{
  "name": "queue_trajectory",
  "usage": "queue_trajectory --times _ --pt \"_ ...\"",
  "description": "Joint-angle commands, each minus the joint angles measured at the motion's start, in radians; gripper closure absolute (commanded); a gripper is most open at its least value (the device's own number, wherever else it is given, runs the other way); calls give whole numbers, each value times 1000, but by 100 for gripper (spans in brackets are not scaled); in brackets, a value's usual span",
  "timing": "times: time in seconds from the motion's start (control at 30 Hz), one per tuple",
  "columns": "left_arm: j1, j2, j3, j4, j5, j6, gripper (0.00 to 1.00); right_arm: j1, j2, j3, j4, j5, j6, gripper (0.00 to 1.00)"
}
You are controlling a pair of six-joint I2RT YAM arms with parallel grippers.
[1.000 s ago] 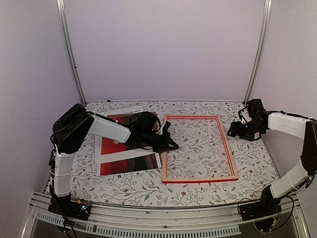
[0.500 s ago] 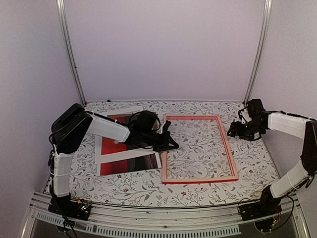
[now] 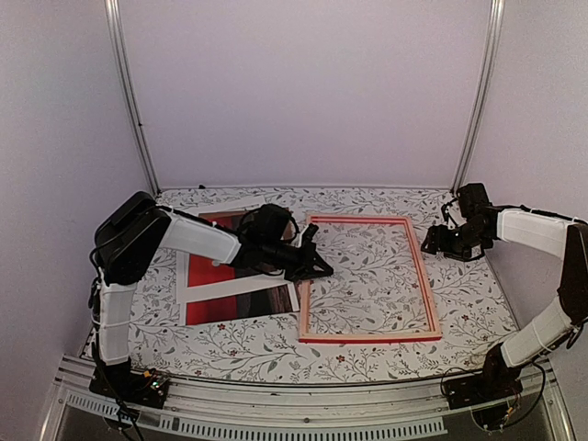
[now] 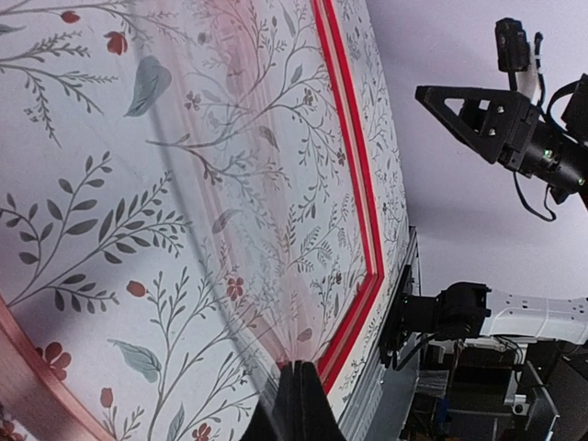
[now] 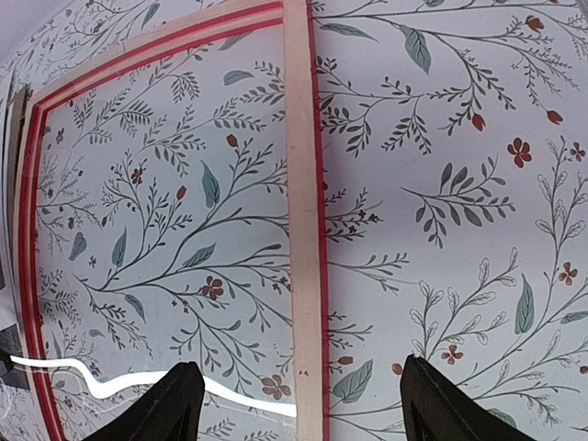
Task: Put the photo into the frame
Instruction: Place the glass panel in the frame body.
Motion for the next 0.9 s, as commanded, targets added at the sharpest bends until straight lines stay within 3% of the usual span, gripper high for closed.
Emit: queue_trajectory --times 0.0,0.27,0.67,0.87 --pt "-1 -44 -28 55 54 -34 100 5 10 -5 3 4 -5 23" --pt "-2 -46 -61 130 75 -86 99 6 12 -6 3 0 -5 23" --pt "0 -50 -69 148 81 -101 80 6 9 -2 0 1 -4 23" --pt "0 -47 -68 148 82 -103 80 6 12 0 1 1 -5 23"
